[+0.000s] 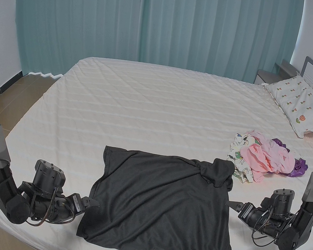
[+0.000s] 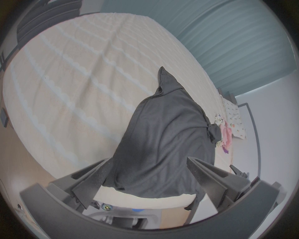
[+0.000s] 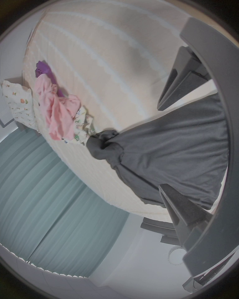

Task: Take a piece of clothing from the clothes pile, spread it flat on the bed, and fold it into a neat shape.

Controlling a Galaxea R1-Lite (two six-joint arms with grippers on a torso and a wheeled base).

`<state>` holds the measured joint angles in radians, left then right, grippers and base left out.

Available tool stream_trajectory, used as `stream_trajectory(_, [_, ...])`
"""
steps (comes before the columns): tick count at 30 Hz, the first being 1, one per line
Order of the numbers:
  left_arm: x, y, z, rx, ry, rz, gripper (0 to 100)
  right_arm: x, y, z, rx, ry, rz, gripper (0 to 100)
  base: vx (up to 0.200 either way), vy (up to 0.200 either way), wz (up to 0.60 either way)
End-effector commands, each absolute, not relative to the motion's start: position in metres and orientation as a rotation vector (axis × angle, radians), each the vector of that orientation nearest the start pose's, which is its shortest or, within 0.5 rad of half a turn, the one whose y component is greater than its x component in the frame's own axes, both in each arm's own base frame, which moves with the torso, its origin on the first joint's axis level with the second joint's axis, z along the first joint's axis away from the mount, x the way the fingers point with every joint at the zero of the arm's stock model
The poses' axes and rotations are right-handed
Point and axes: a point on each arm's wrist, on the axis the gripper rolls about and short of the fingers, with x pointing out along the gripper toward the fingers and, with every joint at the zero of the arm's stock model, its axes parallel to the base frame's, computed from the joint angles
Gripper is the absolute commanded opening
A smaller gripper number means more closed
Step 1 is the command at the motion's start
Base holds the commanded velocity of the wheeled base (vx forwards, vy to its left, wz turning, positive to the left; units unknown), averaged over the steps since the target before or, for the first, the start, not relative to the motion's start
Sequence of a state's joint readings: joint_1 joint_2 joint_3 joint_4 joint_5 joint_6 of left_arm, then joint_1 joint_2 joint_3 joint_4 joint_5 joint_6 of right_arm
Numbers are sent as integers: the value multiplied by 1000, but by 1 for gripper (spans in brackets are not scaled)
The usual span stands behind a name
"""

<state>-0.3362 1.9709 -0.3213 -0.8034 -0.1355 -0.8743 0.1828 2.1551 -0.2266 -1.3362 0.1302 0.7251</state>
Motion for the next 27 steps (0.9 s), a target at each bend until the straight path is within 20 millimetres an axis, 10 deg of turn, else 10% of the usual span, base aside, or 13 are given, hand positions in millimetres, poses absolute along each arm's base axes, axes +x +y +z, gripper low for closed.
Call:
stream_trajectory(1, [221,-87,-15,-622,1056,9,100,248,53,-11,674,748,65,100,0,0,0])
stream_trajectory(17, [203,-106,-44,-388,1034,66,100,250,51,-10,671,733,66,100,0,0,0])
stream_trajectory(18, [202,-106,-44,-395,1020,59,0,250,51,-10,671,733,66,100,0,0,0])
stream_trajectory(27, [194,-101,-45,-332,1045,46,0,248,52,-9,668,738,69,100,0,0,0])
